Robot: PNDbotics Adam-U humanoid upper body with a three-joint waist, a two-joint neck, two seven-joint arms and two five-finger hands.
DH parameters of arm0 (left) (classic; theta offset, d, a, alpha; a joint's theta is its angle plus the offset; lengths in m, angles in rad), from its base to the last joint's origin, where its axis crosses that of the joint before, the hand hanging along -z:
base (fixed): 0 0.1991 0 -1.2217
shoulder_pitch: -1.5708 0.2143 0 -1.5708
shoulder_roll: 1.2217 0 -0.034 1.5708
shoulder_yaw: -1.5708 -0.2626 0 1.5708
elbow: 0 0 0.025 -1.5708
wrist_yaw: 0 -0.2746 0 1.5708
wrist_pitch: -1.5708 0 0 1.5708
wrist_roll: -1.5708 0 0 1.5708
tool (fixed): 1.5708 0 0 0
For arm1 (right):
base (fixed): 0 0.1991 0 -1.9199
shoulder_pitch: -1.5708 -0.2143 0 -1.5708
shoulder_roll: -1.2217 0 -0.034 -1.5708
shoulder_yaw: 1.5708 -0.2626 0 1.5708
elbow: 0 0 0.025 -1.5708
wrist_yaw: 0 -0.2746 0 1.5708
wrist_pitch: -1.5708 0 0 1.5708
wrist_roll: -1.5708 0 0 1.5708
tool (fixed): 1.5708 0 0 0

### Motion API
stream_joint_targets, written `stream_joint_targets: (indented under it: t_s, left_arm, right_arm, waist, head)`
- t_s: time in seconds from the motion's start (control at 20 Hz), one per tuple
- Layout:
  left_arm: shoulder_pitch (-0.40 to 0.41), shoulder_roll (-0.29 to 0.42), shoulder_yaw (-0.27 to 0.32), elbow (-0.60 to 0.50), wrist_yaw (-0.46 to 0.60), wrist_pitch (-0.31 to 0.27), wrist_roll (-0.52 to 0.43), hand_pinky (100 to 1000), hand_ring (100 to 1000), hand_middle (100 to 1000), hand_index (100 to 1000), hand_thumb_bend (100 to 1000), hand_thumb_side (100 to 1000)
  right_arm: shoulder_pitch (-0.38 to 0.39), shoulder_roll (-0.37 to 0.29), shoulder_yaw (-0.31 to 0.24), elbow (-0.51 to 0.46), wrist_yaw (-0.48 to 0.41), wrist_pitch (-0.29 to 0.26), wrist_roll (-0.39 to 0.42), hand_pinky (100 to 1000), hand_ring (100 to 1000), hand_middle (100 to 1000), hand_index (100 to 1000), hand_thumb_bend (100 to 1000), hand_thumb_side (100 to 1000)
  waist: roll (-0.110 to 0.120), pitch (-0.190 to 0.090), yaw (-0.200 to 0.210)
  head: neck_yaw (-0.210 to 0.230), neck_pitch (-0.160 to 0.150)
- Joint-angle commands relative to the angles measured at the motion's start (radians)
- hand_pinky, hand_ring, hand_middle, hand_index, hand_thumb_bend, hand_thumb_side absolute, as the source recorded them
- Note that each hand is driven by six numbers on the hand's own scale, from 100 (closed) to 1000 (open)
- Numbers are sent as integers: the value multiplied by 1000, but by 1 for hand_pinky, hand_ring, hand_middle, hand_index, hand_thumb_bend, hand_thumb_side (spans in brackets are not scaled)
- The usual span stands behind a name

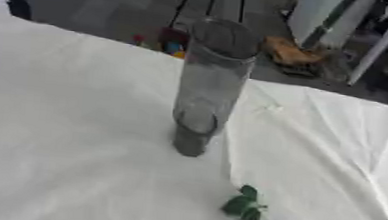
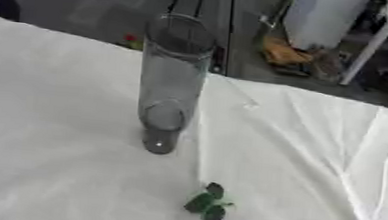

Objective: Arrange flowers into the vase.

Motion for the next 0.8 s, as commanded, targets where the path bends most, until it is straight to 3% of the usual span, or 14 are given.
stream_joint_targets:
  t_s: [0.05,0.8]
  left_arm:
    - [-17,34,0,-13,-3,0,-5,791,873,866,933,100,1000]
    - [-30,35,-5,-13,0,-2,-11,792,873,865,934,100,1000]
  right_arm:
    - [-37,-28,-5,45,-10,1,-3,100,100,100,100,100,1000]
    - [-134,7,7,196,-30,-99,24,100,100,100,100,100,1000]
  waist:
    - [7,-23,0]
    - [1,-22,21]
  head:
    - [-11,-14]
    - [-39,-37]
